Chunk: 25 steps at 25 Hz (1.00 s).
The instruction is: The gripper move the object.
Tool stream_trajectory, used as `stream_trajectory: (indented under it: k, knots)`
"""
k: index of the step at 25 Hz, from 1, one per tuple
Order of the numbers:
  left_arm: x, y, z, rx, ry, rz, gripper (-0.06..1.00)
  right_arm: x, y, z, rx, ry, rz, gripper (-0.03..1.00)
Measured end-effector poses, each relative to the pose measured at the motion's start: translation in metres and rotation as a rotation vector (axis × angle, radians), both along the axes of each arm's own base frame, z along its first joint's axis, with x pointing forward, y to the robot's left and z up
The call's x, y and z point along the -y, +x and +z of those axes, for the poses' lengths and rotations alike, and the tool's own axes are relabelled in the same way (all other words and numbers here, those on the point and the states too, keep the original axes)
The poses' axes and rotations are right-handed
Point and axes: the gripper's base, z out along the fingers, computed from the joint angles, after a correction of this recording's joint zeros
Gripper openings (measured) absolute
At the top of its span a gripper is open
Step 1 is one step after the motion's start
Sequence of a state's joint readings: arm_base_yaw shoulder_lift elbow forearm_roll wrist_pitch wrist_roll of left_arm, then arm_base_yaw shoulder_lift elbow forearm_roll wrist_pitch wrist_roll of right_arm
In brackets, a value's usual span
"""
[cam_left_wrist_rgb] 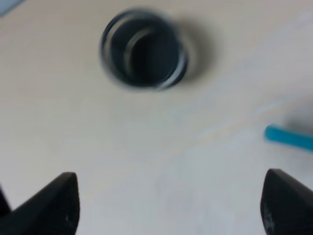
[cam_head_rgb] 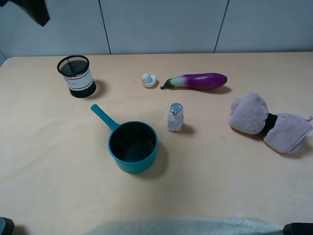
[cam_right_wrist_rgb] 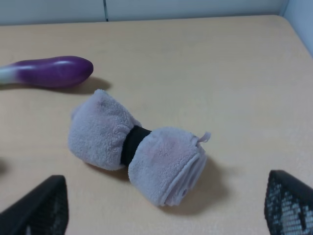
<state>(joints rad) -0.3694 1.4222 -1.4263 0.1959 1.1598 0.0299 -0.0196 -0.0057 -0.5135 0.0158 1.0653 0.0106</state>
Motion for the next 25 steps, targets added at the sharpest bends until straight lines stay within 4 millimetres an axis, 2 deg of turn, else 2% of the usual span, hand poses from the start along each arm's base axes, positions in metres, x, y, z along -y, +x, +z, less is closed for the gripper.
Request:
stream_trajectory:
  k: [4,7,11,19,25]
  knots:
    - [-0.038,-0.031,-0.004,-0.005,-0.035,0.112,0.75,0.000,0.000,0.000,0.000,0.000,0.000,0.61]
    - [-0.062,-0.058,-0.018,-0.018,-0.087,0.202,0.75,0.000,0.000,0.000,0.000,0.000,0.000,0.61]
    - [-0.082,-0.099,-0.041,-0.010,-0.139,0.257,0.75,0.000,0.000,0.000,0.000,0.000,0.000,0.61]
    - [-0.082,-0.171,-0.067,0.100,-0.198,0.254,0.75,0.000,0.000,0.000,0.000,0.000,0.000,0.61]
    - [-0.080,-0.208,-0.076,0.212,-0.224,0.227,0.75,0.000,0.000,0.000,0.000,0.000,0.000,0.61]
